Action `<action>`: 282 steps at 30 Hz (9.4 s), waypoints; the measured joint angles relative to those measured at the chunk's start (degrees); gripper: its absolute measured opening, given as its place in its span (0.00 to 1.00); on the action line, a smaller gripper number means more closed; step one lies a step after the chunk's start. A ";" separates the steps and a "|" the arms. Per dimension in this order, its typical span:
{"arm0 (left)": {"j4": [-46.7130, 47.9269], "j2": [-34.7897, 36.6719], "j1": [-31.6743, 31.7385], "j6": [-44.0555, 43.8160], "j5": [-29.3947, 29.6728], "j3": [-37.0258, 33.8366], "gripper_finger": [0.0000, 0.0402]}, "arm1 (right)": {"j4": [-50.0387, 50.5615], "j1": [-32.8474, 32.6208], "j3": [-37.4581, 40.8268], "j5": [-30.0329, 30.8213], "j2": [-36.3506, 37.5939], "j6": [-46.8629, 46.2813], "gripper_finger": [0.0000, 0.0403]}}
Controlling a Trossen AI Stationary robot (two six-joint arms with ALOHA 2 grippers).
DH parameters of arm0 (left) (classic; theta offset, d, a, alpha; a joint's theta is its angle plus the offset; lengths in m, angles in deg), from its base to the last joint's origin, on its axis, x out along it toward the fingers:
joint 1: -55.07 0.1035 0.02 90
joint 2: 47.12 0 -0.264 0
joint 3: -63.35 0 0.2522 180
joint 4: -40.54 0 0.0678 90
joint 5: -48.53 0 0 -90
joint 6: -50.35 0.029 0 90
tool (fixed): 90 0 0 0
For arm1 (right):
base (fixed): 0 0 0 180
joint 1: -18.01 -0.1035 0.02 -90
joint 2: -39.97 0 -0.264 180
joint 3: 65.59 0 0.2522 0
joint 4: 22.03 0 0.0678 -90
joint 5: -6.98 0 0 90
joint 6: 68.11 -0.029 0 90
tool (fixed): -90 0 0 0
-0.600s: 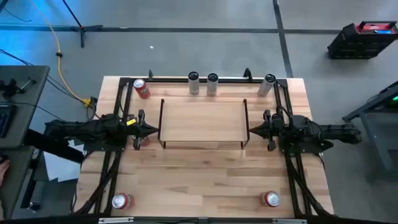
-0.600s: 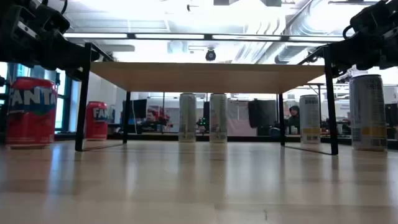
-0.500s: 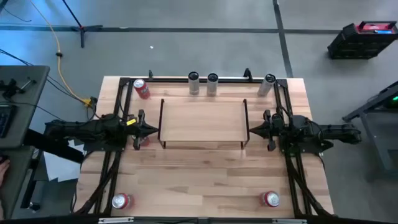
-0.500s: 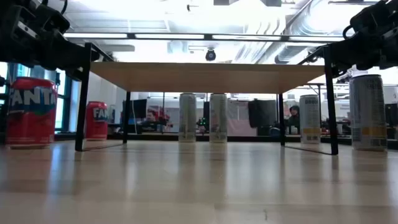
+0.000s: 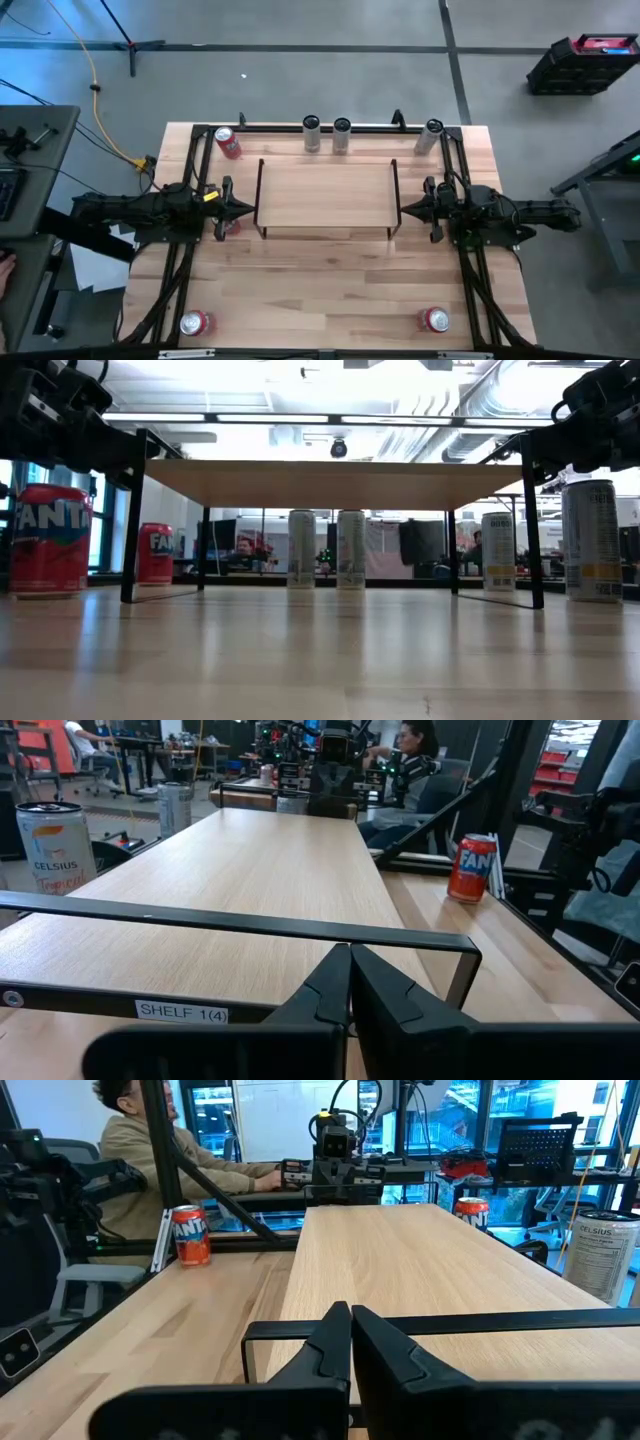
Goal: Place canned beverage on shelf
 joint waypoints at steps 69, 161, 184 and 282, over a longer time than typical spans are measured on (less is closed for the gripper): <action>-0.01 0.01 0.01 0.01 0.00 -0.02 0.01 | 0.00 0.00 -0.02 0.00 0.00 -0.01 0.00; 28.81 -31.57 18.09 -14.99 34.43 29.62 0.00 | 0.00 0.00 -0.02 0.00 -0.02 0.00 0.00; 26.91 -47.65 54.96 -7.93 7.45 36.78 0.00 | 0.00 0.00 -0.01 0.00 -0.02 -0.01 0.00; 46.44 -68.63 45.03 -48.02 30.00 52.52 0.63 | 0.00 0.00 0.00 0.00 -0.01 -0.02 0.00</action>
